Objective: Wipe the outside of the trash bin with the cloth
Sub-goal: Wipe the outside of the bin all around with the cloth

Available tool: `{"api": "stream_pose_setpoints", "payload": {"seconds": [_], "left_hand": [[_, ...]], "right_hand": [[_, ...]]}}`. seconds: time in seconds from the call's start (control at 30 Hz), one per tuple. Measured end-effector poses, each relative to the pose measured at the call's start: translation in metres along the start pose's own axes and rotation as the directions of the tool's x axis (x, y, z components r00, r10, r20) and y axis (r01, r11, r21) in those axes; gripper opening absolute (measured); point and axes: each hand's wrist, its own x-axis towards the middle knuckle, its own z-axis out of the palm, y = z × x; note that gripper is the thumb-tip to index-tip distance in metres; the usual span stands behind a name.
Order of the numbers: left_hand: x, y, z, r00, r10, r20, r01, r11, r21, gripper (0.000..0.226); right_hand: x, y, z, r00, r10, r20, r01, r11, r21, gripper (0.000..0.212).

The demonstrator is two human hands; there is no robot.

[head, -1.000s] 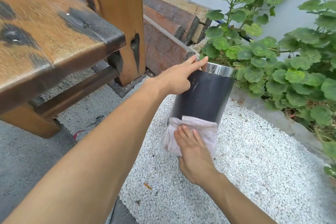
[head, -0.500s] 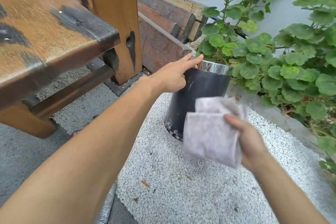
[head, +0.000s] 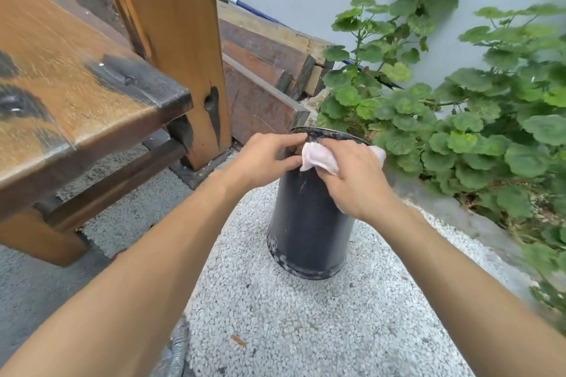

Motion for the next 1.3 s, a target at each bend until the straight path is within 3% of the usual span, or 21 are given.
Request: {"api": "stream_pose_setpoints", "payload": {"seconds": [0.07,0.17,0.3,0.5,0.77,0.9,1.03,1.1,1.17,1.3], "left_hand": [[-0.004,-0.005,-0.003,0.999,0.017,0.040,-0.018,0.999,0.029,0.050],[-0.009,-0.012,-0.009,0.988,0.033,0.151,-0.045,0.996,0.079,0.054],[-0.009,-0.008,-0.014,0.958,0.125,0.257,-0.179,0.963,0.201,0.043],[-0.008,0.018,-0.021,0.954,0.209,0.214,-0.235,0.967,0.102,0.028],[-0.024,0.055,-0.042,0.937,0.196,0.290,-0.188,0.981,-0.055,0.029],[-0.029,0.075,-0.033,0.939,0.248,0.238,-0.240,0.969,-0.062,0.024],[-0.017,0.085,-0.018,0.955,0.255,0.150,-0.266,0.963,0.052,0.027],[-0.010,0.079,-0.008,0.964,0.212,0.158,-0.232,0.964,0.125,0.027],[-0.004,0.064,0.004,0.977,0.143,0.157,-0.169,0.971,0.170,0.027],[0.007,0.044,0.030,0.994,0.036,0.106,-0.057,0.978,0.202,0.025]], "right_hand": [[-0.003,0.000,0.007,0.998,0.068,-0.003,-0.068,0.995,-0.073,0.024],[-0.011,-0.009,0.011,0.998,0.029,0.053,-0.022,0.992,-0.122,0.021],[-0.023,-0.002,0.001,0.991,-0.020,0.130,0.026,0.999,-0.046,0.027],[-0.036,0.022,-0.066,0.998,-0.060,0.018,0.057,0.988,0.143,0.023],[-0.050,0.036,-0.125,0.969,-0.045,0.242,-0.085,0.861,0.501,0.011],[-0.050,0.057,-0.127,0.980,-0.063,0.188,-0.027,0.897,0.441,0.022],[-0.046,0.073,-0.105,0.998,0.060,0.011,-0.061,0.951,0.303,0.028],[-0.050,0.075,-0.085,0.985,0.143,-0.097,-0.103,0.937,0.334,0.023],[-0.054,0.077,-0.064,0.954,0.262,-0.144,-0.176,0.882,0.437,0.016],[-0.057,0.078,-0.025,0.875,0.478,-0.079,-0.320,0.692,0.647,0.026]]}}
